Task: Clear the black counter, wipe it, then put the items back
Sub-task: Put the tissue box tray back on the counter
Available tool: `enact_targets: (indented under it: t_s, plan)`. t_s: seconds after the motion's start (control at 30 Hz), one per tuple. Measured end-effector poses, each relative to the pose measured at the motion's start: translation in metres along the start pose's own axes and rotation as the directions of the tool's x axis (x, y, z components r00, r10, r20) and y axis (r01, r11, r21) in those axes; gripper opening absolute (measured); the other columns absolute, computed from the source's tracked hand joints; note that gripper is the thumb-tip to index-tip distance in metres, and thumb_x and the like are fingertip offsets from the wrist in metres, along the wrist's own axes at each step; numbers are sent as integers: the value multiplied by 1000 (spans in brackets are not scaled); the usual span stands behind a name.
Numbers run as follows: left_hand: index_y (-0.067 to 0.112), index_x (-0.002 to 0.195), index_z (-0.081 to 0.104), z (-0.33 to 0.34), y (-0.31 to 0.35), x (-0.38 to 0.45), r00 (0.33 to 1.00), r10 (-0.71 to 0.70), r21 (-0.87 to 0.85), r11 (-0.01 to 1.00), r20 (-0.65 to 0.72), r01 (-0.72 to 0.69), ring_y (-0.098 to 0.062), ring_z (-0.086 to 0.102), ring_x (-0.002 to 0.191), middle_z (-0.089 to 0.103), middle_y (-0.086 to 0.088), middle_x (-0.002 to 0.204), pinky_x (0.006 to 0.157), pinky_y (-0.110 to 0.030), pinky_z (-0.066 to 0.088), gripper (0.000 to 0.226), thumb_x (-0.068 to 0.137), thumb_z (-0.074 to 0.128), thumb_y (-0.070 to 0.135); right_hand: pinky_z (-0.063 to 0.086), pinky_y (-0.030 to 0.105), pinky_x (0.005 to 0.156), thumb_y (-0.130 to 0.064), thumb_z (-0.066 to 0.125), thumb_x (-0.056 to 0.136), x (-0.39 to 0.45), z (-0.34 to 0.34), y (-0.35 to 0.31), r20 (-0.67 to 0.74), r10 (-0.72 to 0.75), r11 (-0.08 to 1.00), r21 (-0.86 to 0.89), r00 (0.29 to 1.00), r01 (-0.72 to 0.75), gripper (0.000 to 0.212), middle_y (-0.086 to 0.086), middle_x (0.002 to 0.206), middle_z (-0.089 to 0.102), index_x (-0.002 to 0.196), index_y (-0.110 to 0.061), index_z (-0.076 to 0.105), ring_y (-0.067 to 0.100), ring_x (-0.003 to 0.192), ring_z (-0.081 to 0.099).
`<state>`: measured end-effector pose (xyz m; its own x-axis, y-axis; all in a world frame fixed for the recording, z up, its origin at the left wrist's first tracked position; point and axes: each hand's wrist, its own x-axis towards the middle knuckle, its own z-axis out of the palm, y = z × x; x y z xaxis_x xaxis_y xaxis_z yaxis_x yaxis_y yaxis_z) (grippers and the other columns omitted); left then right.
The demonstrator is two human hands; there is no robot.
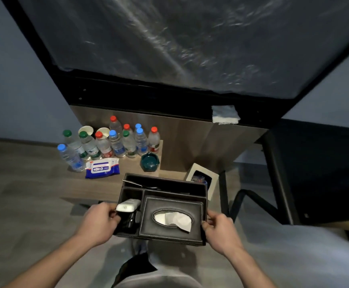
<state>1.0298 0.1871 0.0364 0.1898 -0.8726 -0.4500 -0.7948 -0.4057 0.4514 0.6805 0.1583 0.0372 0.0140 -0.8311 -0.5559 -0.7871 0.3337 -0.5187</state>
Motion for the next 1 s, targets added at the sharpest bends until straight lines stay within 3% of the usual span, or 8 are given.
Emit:
enact_targets:
  t_s: [0.17,0.27,0.33,0.5,0.73,0.87,1.0]
  plan:
    - [35,85,76,15,74,-44,996,81,82,994,-40,-77,-22,71,80,70,9,64,66,-32,51,12,81,71,24,57,25,83,-28,60,94,-52,-57,51,-136,-21,999,30,990,26,26,-19,83,76,112,-41,74,1,86,71]
    - [35,76,71,29,118,-78,993,112,94,990,-45,-108,-12,67,66,66,10,56,60,-30,47,14,85,72,24,59,36,85,-34,58,90,-83,-91,86,-205,-6,1000,23,979,11,22,-19,85,76,105,-38,74,7,93,71]
    - [31,78,74,41,146,-98,991,131,75,989,-41,-127,-6,64,60,67,10,55,58,-29,48,13,88,73,23,59,35,85,-33,58,91,-100,-112,109,-226,-8,1000,13,974,11,22,-18,84,76,103,-37,76,8,92,71]
    - [32,76,69,74,209,-126,987,161,77,984,-15,-159,-7,67,73,71,11,69,72,-32,55,18,92,72,24,60,34,80,-28,56,90,-126,-149,162,-272,37,999,31,961,-29,25,-19,79,75,98,-40,77,6,84,71]
    - [30,104,74,119,290,-114,977,211,26,977,42,-212,-2,69,81,72,13,85,72,-26,58,11,96,69,27,42,14,59,-26,56,98,-124,-209,219,-321,97,995,58,942,-83,23,-18,78,73,97,-39,75,0,73,64]
    - [33,108,75,139,344,-88,965,260,89,961,18,-260,-1,65,76,69,16,77,65,-20,50,16,94,69,30,52,20,67,-25,56,96,-104,-248,248,-331,154,987,98,931,-129,25,-20,79,72,101,-39,77,1,77,67]
    - [31,88,74,157,400,-58,955,294,131,947,29,-295,-5,65,73,68,12,69,60,-22,43,8,91,68,30,62,36,81,-33,54,91,-70,-288,284,-317,191,980,108,929,-165,29,-21,80,75,110,-44,74,4,82,72]
